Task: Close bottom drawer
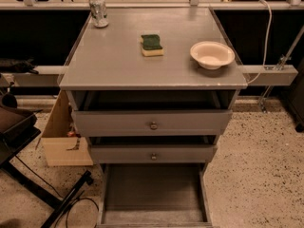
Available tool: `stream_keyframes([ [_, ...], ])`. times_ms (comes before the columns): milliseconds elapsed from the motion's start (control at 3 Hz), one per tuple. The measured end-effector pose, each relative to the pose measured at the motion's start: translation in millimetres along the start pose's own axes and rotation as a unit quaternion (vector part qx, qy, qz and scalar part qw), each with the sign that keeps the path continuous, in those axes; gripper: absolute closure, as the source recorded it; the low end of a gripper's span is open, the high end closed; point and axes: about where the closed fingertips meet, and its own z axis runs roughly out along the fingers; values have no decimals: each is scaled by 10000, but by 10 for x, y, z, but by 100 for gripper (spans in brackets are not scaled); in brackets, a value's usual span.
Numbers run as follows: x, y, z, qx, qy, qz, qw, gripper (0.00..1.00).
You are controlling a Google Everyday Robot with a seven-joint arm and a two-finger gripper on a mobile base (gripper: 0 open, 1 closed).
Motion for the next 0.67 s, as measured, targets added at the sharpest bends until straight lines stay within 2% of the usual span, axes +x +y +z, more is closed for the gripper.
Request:
stream_keyframes([
  [333,-81,-142,103,-32,-119,15,9999,100],
  [667,-122,-364,176,-31,-108,4,9999,100],
])
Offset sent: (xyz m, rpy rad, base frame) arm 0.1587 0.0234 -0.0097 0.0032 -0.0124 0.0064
